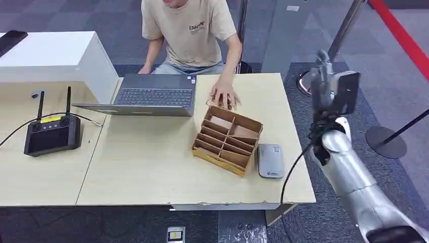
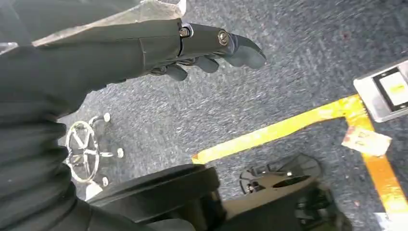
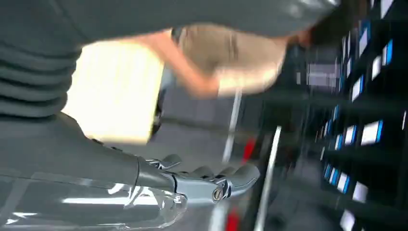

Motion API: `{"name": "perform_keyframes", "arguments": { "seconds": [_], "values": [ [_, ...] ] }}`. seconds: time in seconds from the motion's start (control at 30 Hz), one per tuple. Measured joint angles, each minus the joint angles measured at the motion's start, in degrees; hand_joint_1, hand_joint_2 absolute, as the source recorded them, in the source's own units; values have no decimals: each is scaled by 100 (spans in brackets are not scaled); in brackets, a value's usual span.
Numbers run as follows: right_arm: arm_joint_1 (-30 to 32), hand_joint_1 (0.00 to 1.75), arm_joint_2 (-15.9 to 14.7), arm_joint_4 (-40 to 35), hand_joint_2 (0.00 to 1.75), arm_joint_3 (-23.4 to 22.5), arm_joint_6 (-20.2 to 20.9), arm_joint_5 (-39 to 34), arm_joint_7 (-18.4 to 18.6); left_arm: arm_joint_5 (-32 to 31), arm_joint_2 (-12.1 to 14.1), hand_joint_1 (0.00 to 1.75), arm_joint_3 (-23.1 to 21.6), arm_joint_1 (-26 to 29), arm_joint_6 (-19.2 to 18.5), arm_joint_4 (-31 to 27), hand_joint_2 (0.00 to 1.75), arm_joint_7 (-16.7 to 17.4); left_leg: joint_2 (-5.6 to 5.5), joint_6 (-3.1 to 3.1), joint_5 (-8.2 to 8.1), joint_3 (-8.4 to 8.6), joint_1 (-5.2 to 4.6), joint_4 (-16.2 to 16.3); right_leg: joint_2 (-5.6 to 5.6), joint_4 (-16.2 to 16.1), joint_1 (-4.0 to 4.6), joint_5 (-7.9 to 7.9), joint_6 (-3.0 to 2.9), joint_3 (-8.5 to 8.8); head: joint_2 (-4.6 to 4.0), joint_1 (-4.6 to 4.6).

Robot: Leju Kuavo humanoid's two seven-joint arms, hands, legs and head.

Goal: Pass the card to the sensor for recognition and then transmit it.

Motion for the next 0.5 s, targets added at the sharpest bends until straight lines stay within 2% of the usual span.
{"name": "perform_keyframes", "arguments": {
  "seconds": [0.1,0.23,0.4,0.5],
  "values": [
    [804,0,-232,-260,0,-946,-194,-403,-114,68,7,0,9,33,-24,0,175,13,-2,1,-2,-1,-2,0,-1,-3,-1,-1,1,1,0,0],
    [1717,0,-324,-320,0,-2081,-185,-556,-197,205,11,0,31,66,-26,0,175,46,-3,6,-5,0,-2,-3,1,-4,-2,-2,2,-2,0,0],
    [2623,0,-223,63,0,-3077,-150,-825,-471,315,15,0,70,69,-33,0,175,208,-3,6,-5,4,2,-7,-1,-6,1,-9,2,2,0,0],
    [2996,0,-53,564,0,-3470,-1,-1013,-762,359,9,0,105,67,11,0,175,227,1,5,-5,6,1,-11,7,-5,2,-9,1,0,0,0]
  ]
}}
